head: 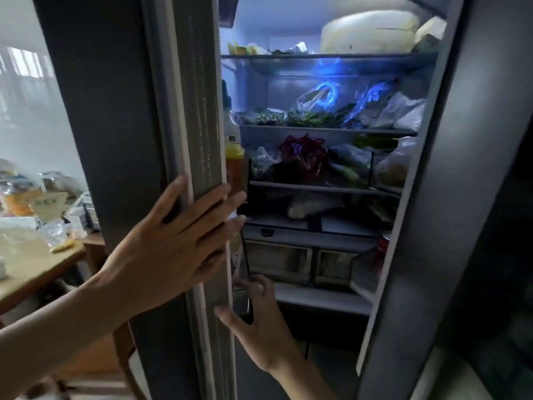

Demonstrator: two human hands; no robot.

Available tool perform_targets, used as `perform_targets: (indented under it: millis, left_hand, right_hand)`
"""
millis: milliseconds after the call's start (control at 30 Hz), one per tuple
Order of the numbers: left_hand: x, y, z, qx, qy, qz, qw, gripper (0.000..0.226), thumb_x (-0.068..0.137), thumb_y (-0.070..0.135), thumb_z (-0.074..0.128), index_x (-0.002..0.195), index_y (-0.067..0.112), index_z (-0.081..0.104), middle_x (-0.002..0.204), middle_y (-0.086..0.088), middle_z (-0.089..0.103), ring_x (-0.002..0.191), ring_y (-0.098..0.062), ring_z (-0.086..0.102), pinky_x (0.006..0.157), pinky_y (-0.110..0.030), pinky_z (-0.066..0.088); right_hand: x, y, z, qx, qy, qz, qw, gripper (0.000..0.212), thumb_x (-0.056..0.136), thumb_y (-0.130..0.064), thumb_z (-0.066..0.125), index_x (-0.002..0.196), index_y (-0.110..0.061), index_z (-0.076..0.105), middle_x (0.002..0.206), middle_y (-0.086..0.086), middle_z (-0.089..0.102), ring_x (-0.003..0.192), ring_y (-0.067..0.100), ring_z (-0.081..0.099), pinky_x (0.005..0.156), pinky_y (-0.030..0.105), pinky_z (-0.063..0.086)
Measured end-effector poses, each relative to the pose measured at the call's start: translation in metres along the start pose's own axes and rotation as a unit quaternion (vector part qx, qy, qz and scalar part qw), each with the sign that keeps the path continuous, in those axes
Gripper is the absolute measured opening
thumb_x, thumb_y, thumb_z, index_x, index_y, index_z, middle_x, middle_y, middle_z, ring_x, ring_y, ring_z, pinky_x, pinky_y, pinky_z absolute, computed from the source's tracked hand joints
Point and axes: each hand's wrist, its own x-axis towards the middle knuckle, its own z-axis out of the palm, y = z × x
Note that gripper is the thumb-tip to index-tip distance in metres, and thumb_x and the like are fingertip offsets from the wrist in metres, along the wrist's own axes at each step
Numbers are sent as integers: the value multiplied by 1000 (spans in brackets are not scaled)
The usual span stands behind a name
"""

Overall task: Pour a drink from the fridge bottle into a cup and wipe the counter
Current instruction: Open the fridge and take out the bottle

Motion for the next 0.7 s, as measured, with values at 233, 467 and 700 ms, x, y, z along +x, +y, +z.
perform_targets:
  millis: [233, 467, 700]
  left_hand:
    - [-51, -25, 15, 20, 23, -18, 999, 65, 102, 55, 30, 159, 25, 21, 169, -8, 11, 155, -31, 8, 120, -65, 1]
    - [-95, -63, 23, -26, 34, -25, 999, 63, 102, 50, 38, 159, 32, 20, 170, -1, 5, 155, -28, 4, 121, -63, 0]
    - [-132, -86, 26, -50, -27, -66, 996, 70, 96, 53, 45, 159, 32, 21, 170, -2, 6, 155, -31, 3, 124, -58, -1]
  right_hand:
    - [3, -9, 25, -77, 23, -81, 993, 40, 93, -75, 43, 110, -44, 62, 120, -32, 35, 103, -6, 58, 86, 15, 50]
    - [12, -30, 70, -195, 20, -186, 963, 30, 99, -57, 44, 121, -43, 57, 118, -25, 43, 103, -8, 52, 85, 2, 38]
    - [22, -56, 95, -244, 31, -258, 934, 24, 98, -40, 57, 116, -31, 70, 123, -11, 51, 110, 10, 52, 92, 23, 52]
